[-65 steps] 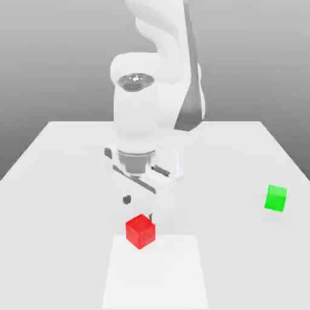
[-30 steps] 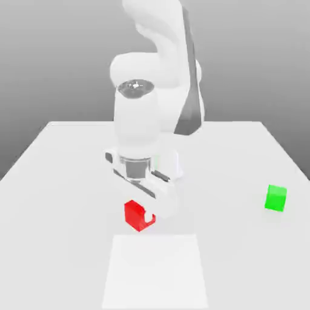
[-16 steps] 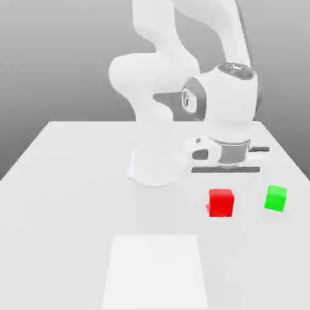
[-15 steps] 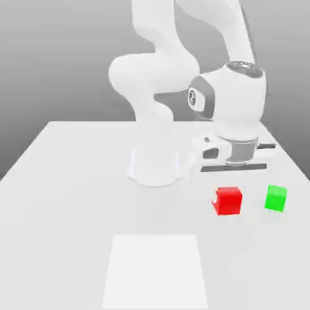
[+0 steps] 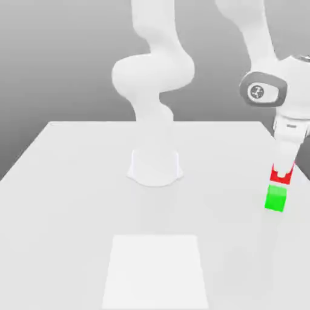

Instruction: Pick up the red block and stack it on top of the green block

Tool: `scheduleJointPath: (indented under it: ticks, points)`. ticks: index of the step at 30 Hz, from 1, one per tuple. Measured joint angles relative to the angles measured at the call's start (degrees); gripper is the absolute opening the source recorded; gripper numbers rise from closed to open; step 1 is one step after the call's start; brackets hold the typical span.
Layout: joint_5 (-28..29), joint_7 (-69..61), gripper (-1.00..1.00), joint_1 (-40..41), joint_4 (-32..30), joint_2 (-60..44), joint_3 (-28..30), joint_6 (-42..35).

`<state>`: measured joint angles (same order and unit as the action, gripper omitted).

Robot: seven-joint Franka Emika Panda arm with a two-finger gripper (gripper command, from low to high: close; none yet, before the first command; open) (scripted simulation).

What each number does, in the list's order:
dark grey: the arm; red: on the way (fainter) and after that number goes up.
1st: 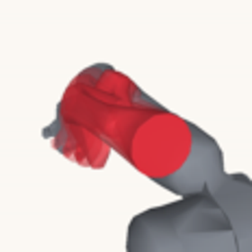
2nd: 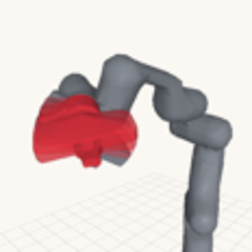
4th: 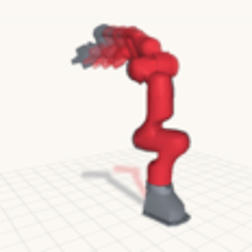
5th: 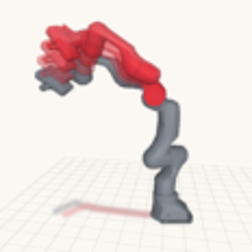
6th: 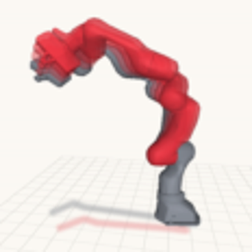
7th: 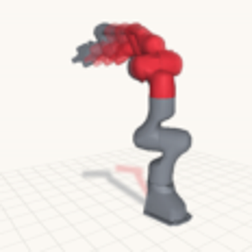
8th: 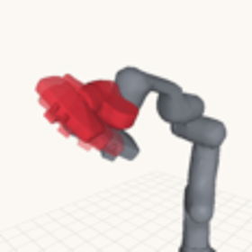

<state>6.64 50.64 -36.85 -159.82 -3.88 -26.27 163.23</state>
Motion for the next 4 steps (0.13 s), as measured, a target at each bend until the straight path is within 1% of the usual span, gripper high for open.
scheduleJointPath:
  ticks: [1,4]
  points:
    - [2.88,2.03,1.0,-0.31,0.12,-1.71,0.91,1.35]
    - [2.88,2.03,1.0,-0.31,0.12,-1.71,0.91,1.35]
